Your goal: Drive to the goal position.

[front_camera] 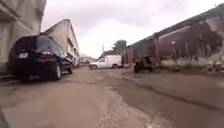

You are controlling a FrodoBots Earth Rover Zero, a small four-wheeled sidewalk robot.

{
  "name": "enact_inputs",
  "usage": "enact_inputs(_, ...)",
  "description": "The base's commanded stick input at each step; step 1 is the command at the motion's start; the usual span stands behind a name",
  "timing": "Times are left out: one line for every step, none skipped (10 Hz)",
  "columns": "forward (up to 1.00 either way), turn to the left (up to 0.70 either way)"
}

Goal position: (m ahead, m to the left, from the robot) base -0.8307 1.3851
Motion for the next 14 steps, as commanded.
enact_inputs(0.85,0.0)
enact_inputs(0.85,0.0)
enact_inputs(0.85,0.0)
enact_inputs(0.85,0.0)
enact_inputs(0.85,0.0)
enact_inputs(0.85,0.0)
enact_inputs(0.85,0.0)
enact_inputs(0.85,0.0)
enact_inputs(0.85,0.0)
enact_inputs(0.85,0.0)
enact_inputs(0.85,0.0)
enact_inputs(0.85,0.0)
enact_inputs(0.85,0.0)
enact_inputs(0.85,0.0)
